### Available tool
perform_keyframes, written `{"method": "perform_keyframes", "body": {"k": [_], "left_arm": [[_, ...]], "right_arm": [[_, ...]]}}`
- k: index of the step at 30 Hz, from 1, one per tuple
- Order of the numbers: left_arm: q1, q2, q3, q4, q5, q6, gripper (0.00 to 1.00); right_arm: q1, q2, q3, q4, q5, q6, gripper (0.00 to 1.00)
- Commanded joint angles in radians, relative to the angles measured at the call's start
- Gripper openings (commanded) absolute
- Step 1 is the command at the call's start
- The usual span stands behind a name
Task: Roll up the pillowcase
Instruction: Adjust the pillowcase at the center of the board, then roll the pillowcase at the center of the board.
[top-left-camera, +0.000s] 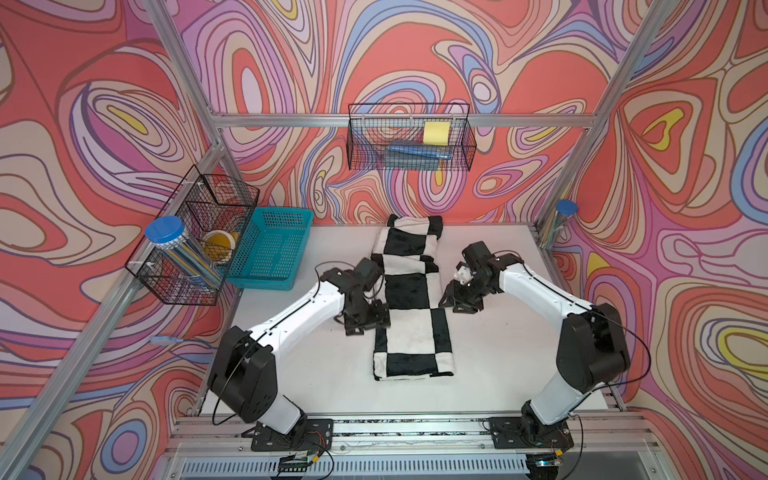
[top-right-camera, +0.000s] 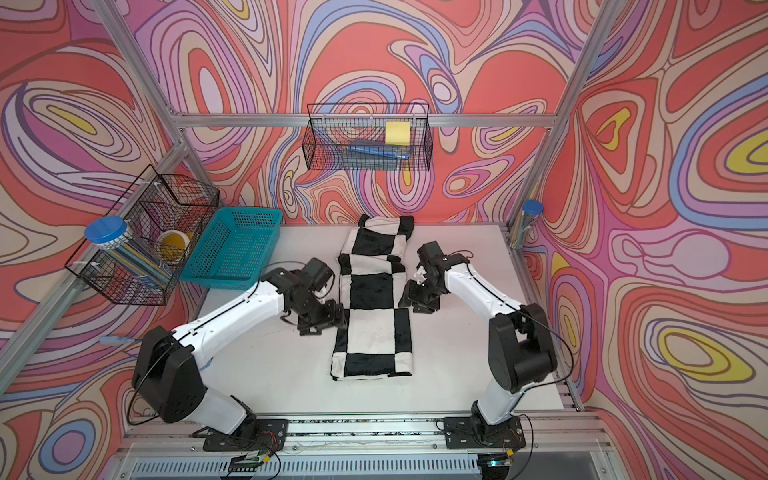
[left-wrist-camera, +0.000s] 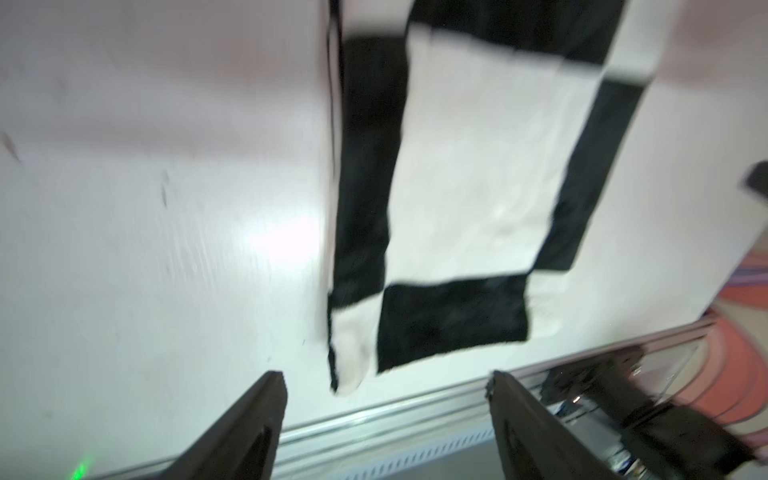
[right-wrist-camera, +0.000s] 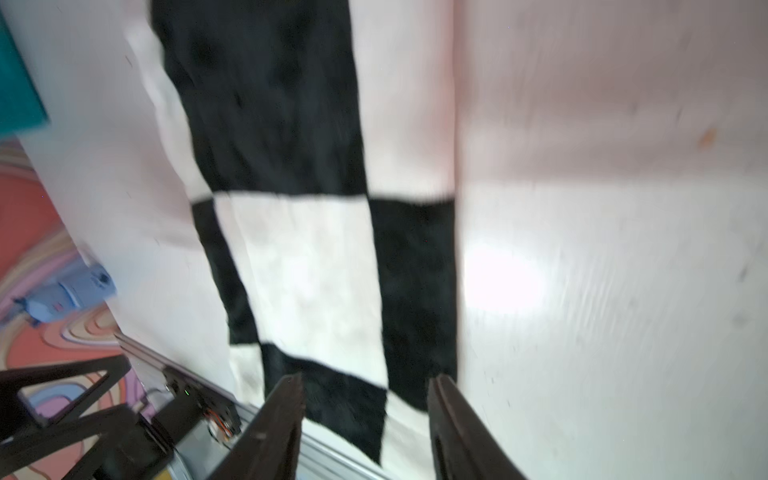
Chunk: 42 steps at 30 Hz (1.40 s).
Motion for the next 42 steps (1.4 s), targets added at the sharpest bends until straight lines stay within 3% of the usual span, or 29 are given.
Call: {"method": "perform_keyframes", "body": {"k": [1,5,11,18,21,32,37,42], "left_arm": [[-0.046,-0.108,-0.190,0.035,0.000,-0.114,0.82],[-0.048,-0.222,-0.341,0.137,-0.012,-0.157,0.83],[-0.054,-0.152,-0.367,0.274,0.014,-0.163,0.83],[-0.057,-0.239,-0.419,0.371,0.022,-0.199,0.82],[-0.057,-0.241,-0.457,0.428,0.073,-0.232,0.74],[-0.057,-0.133,-0.506,0.578,0.078,-0.278,0.64],[-0.062,-0.062,-0.516,0.614,0.097,-0.304,0.53],[-0.067,-0.059,-0.544,0.642,0.109,-0.328,0.34]], "right_arm": [[0.051,-0.121,-0.174,-0.016,-0.009,0.053,0.54],[0.084,-0.205,-0.315,0.023,-0.032,0.082,0.57],[0.097,-0.203,-0.379,0.078,-0.014,0.081,0.60],[0.107,-0.229,-0.421,0.128,-0.061,0.112,0.61],[0.119,-0.212,-0.427,0.135,-0.062,0.112,0.61],[0.168,-0.145,-0.469,0.191,-0.086,0.141,0.49],[0.172,-0.127,-0.468,0.211,-0.078,0.153,0.43],[0.173,-0.123,-0.462,0.229,-0.081,0.159,0.34]]}}
